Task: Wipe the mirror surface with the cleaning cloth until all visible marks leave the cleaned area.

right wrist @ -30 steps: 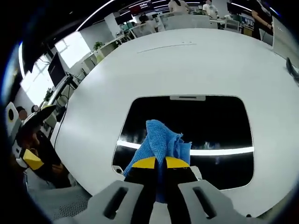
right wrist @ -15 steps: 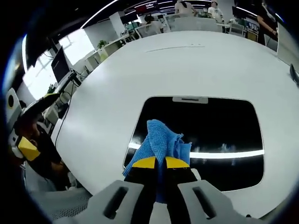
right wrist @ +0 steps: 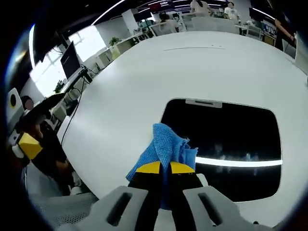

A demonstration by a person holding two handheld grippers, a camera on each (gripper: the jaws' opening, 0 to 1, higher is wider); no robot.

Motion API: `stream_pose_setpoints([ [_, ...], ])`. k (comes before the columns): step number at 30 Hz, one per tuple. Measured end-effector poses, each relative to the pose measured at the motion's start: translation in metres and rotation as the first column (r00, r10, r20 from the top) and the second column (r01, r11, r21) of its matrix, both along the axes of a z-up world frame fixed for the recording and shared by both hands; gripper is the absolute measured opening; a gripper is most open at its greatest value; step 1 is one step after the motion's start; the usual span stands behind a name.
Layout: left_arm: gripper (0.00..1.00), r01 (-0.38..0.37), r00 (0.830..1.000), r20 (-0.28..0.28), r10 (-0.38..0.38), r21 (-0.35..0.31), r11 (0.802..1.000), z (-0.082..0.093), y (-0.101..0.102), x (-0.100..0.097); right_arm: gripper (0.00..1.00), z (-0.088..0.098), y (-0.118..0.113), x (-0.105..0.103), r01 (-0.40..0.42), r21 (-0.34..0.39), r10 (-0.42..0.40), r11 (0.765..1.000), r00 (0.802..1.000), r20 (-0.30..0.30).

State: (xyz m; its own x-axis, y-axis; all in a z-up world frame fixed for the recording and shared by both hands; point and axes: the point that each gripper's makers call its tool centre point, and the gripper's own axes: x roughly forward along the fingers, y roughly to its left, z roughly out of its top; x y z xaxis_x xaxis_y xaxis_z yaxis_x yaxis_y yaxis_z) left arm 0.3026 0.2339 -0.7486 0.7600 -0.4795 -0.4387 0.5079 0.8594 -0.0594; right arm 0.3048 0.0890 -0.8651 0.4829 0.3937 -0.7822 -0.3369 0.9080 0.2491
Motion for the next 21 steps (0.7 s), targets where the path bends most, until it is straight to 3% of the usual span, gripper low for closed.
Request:
stream_pose_setpoints([
  [21,0.98,-0.031,1.0,0.002,0.031,-0.003,1.0,0.0053,-0.0037,-0.0072,0.0,-0.0007,-0.0023,0.0085,-0.025,0.014,0.025,1.0,1.0,-0.006],
])
